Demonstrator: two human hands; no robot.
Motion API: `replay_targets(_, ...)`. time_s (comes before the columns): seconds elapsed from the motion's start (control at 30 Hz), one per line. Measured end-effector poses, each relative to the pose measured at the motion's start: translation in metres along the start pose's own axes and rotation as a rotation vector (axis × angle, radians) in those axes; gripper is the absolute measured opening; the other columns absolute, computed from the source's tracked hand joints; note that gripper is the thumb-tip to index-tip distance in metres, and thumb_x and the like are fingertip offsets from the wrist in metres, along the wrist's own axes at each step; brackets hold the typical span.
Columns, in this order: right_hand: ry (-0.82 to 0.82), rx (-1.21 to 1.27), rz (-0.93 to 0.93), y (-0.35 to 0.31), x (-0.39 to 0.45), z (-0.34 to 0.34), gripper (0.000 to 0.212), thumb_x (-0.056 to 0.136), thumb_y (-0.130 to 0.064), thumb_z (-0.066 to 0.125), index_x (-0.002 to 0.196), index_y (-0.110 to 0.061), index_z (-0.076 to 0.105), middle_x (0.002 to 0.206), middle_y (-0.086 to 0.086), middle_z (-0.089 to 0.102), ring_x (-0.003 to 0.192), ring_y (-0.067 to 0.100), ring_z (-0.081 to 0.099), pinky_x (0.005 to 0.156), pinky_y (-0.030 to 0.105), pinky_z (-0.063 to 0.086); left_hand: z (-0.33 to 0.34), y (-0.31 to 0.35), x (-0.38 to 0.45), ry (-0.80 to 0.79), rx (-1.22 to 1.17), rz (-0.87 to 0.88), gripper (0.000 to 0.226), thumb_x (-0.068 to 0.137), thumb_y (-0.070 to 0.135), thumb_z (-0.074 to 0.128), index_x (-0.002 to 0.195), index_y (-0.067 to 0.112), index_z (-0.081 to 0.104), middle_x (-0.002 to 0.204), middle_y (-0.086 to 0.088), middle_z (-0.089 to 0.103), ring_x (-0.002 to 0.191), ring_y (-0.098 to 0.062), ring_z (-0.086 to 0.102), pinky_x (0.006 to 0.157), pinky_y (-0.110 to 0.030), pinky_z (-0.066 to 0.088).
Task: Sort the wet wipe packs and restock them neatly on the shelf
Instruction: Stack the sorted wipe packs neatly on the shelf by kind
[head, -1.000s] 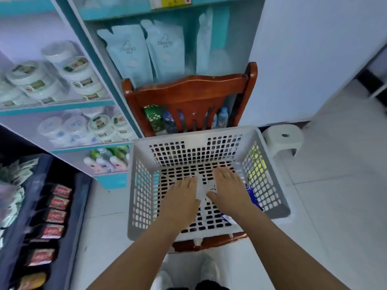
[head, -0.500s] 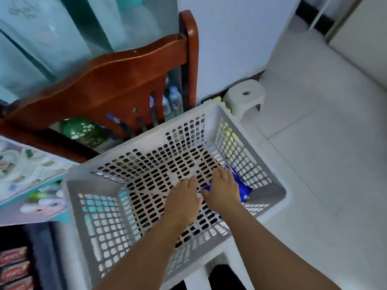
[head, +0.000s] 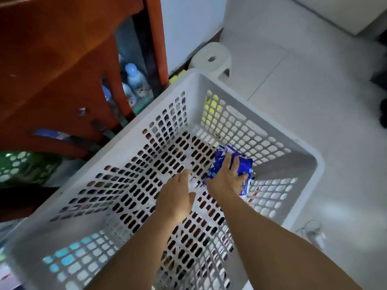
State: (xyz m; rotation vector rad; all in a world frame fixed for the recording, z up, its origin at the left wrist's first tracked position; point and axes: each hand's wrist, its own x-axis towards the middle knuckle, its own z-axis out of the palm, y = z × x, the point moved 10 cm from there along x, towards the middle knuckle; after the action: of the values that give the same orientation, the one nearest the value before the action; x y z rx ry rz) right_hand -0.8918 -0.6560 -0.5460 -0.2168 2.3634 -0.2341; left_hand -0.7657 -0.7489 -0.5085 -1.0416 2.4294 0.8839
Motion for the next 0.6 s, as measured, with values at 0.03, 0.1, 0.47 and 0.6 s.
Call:
replay_targets(0.03, 0.006, -0.037, -0.02, -0.005, 0.001, 0.004, 0.099, 0.089, -0.025, 0.061, 0.148, -0.034, -0.017, 0.158, -0.009, -0.018, 0.143, 0.046, -0.008, 0.109, 0.054, 0.032, 0.002, -0.007, 0.003, -0.004, -0.005, -0.002, 0.069, 0.097, 0.031, 0.049, 0.152, 0.015, 0.01, 0.154, -0.004, 0.028, 0.139, -0.02, 0.031, 0.112, -0.032, 0.03)
replay_targets(0.1, 0.019, -0.098, -0.119, -0.022, 0.0, 0.014, 0.091, 0.092, -0.033, 0.055, 0.149, -0.032, -0.016, 0.159, -0.01, -0.016, 0.144, 0.043, -0.008, 0.111, 0.054, 0.029, 0.007, -0.019, 0.01, -0.01, -0.026, -0.018, 0.07, 0.096, 0.031, 0.05, 0.152, 0.015, 0.01, 0.154, -0.004, 0.028, 0.139, -0.021, 0.032, 0.112, -0.035, 0.032)
replay_targets(0.47, 0.019, 0.023, -0.313, -0.051, 0.029, 0.013, 0.059, 0.094, -0.018, 0.037, 0.15, -0.017, 0.019, 0.159, 0.007, 0.011, 0.146, 0.026, 0.009, 0.118, 0.039, 0.009, 0.028, -0.056, 0.031, -0.02, -0.291, -0.129, 0.073, 0.096, 0.038, 0.048, 0.153, 0.021, 0.004, 0.155, -0.003, 0.026, 0.138, -0.021, 0.035, 0.109, -0.039, 0.036)
replay_targets(0.6, -0.044, -0.127, -0.324, -0.051, 0.045, 0.022, 0.054, 0.093, -0.039, 0.039, 0.143, -0.023, 0.029, 0.146, 0.005, 0.039, 0.131, 0.026, 0.038, 0.11, 0.045, 0.019, 0.033, -0.057, 0.034, 0.056, -0.514, -0.156, 0.067, 0.093, 0.032, 0.056, 0.15, 0.027, 0.02, 0.141, 0.002, 0.047, 0.125, -0.015, 0.049, 0.098, -0.031, 0.044)
